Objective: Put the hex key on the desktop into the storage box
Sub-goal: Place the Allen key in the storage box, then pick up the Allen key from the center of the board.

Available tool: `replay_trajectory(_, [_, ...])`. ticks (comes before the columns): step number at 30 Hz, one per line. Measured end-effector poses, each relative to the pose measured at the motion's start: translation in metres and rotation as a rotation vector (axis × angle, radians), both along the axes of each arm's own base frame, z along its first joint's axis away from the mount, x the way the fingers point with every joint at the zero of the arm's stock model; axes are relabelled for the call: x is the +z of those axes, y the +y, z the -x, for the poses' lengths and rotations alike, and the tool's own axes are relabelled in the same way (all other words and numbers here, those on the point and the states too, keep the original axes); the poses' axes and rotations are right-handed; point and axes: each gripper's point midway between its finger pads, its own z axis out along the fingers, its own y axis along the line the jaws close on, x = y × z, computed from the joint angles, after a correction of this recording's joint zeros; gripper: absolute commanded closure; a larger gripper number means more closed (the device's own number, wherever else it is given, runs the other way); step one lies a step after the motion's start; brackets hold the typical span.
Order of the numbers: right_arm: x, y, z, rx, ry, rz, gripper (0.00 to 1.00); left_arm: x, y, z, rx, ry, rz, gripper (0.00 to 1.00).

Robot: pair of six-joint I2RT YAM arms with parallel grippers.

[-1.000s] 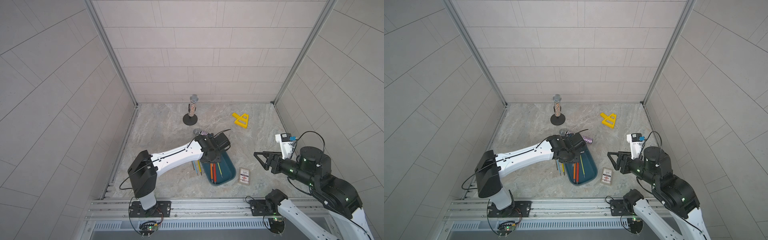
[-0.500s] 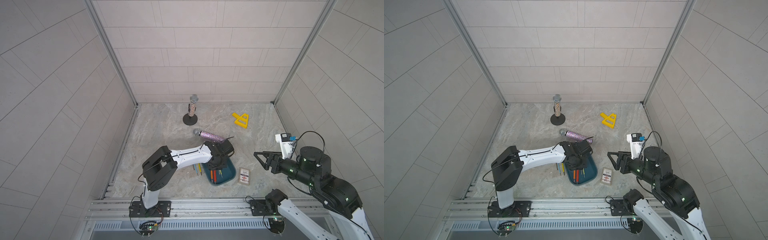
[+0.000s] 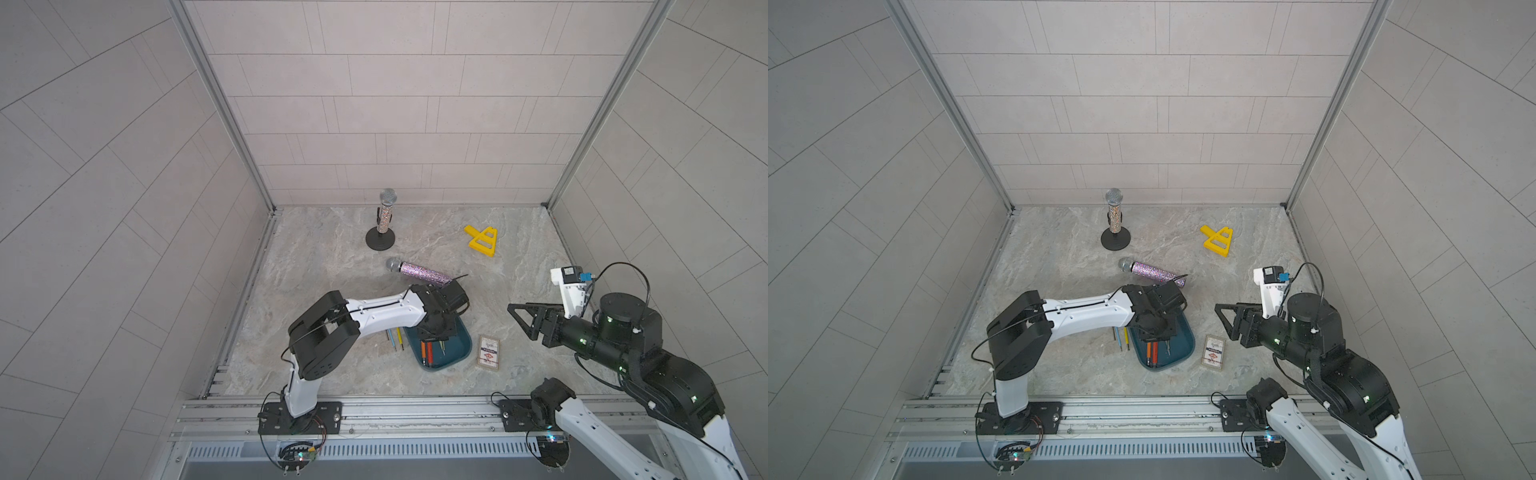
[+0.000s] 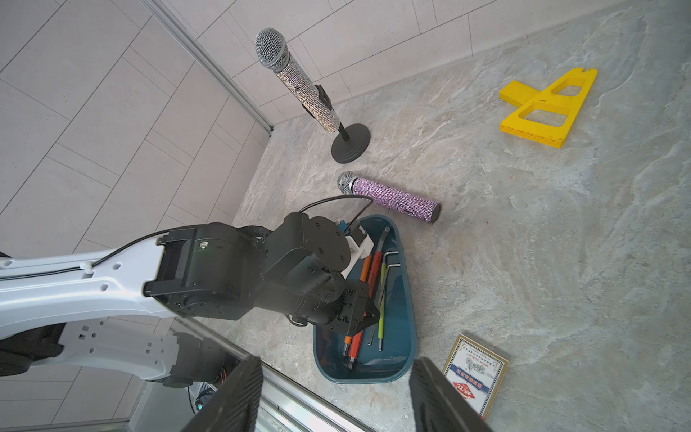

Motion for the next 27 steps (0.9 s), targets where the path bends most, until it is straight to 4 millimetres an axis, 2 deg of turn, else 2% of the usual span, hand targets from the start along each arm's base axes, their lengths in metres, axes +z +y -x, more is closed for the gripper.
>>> replay_trajectory(4, [0.000, 0.000, 0.000, 0.000, 0.000, 0.000, 0.32, -0.001, 0.001, 0.000, 0.006, 0.004, -0.001, 0.80])
replay_trajectory(13, [0.000, 0.000, 0.000, 0.000, 0.000, 0.000, 0.32, -0.001, 0.002, -0.001, 0.006, -0.005, -0.007, 0.78])
replay_trajectory(16, [0.000, 0.000, 0.000, 0.000, 0.000, 0.000, 0.32, 0.007, 0.008, -0.004, 0.014, -0.036, -0.021, 0.76])
replay_trajectory(18, [0.000, 0.000, 0.000, 0.000, 0.000, 0.000, 0.32, 0.021, 0.013, -0.008, 0.020, -0.074, -0.023, 0.75])
replay_trajectory(23, [-0.004, 0.000, -0.001, 0.000, 0.009, 0.004, 0.32, 0.085, 0.034, -0.022, 0.070, -0.217, 0.029, 0.75])
replay_trajectory(25, [-0.005, 0.000, -0.001, 0.000, 0.011, 0.005, 0.32, 0.112, 0.045, -0.028, 0.102, -0.277, 0.066, 0.74])
replay_trajectory(27, [-0.004, 0.000, -0.001, 0.000, 0.011, 0.005, 0.32, 0.128, 0.062, -0.035, 0.143, -0.322, 0.085, 0.73])
